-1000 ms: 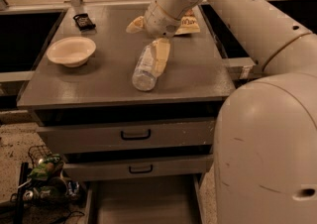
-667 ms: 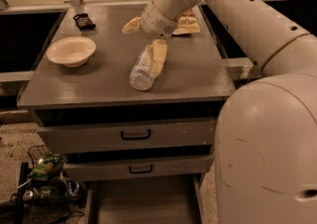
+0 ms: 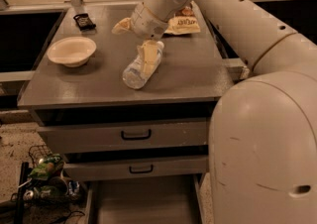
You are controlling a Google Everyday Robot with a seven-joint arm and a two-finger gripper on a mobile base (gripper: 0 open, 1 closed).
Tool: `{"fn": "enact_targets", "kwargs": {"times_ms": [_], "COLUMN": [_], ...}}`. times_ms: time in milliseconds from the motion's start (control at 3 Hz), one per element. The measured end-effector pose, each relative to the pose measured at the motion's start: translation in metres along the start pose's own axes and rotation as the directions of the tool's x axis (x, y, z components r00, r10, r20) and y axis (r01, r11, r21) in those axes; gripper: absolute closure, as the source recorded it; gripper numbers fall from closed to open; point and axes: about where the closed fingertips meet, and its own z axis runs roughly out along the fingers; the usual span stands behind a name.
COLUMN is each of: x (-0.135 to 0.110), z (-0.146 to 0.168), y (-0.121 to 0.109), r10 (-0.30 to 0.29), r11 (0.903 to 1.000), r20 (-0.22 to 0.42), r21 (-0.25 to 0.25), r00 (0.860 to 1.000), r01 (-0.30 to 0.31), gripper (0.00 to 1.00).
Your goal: Place blue plastic bottle into bottom drawer
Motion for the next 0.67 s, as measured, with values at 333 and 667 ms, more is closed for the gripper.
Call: {"fn": "enact_targets", "kwargs": {"times_ms": [333, 667], "x": [0.003, -0.003], "z": [0.004, 0.005], "y": [0.005, 0.022], "r10": [0.012, -0.007], "r11": [0.9998, 0.9996], "r20": [0.007, 0.026], "r21": [-0.014, -0.026], "r00": [1.0, 1.0], "r01": [-0.012, 0.007], "gripper": [0.0, 0.0]}}
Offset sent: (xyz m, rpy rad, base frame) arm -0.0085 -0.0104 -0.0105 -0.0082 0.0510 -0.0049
